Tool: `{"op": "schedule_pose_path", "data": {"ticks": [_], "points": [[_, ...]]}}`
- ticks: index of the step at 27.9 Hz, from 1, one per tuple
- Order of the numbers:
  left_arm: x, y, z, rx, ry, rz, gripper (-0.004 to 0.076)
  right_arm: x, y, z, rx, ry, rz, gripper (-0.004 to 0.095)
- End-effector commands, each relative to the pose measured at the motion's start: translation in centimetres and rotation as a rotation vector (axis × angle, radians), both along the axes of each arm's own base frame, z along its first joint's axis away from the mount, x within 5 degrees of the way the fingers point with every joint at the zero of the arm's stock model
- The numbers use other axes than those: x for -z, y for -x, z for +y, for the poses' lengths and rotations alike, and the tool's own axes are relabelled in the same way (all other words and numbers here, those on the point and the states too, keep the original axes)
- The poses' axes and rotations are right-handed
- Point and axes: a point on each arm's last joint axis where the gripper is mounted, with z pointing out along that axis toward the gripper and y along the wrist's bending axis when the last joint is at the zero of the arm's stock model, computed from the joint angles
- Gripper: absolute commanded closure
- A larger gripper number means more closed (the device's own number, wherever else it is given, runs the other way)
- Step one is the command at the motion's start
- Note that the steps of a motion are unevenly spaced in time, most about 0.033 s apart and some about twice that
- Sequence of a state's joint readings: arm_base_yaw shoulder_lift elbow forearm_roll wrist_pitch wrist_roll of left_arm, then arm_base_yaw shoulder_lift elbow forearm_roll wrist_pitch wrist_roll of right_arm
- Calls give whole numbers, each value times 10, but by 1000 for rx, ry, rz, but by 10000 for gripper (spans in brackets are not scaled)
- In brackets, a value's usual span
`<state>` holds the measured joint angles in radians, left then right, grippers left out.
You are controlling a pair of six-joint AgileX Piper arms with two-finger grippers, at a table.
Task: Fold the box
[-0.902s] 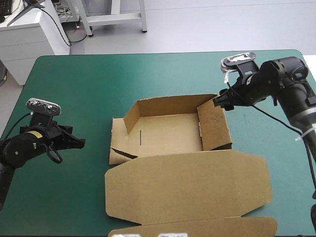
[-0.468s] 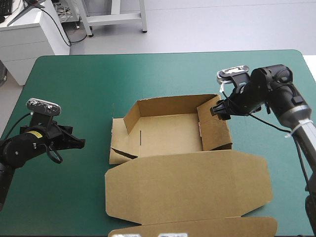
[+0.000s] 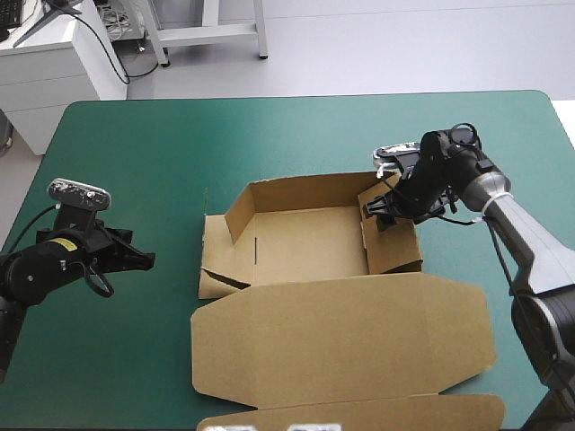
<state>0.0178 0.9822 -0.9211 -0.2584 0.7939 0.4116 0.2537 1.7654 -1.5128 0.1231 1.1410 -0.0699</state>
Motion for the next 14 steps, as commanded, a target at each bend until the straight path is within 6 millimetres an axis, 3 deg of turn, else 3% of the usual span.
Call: {"op": "schedule_pose_path", "data": {"ticks": [1,5,8,10,11,14], "points": [[-14,-1,0,-15,26,-86,733,-12,-2,-1,10,-22,-57,260],[-14,0,0,-14,26,-82,732,-5,-6,0,12,-20,-45,262],[-14,0,0,-14,26,-82,732,-5,-6,0,12,-20,-47,349],[-14,0,0,-14,26,-82,733,-5,-6,0,12,-20,-47,460],[-14,0,0,-14,26,-82,732,-5,-6,0,12,-20,-49,611],[-14,0,0,-14,26,-82,733,-5,-6,0,-4,-16,-50,845]]}}
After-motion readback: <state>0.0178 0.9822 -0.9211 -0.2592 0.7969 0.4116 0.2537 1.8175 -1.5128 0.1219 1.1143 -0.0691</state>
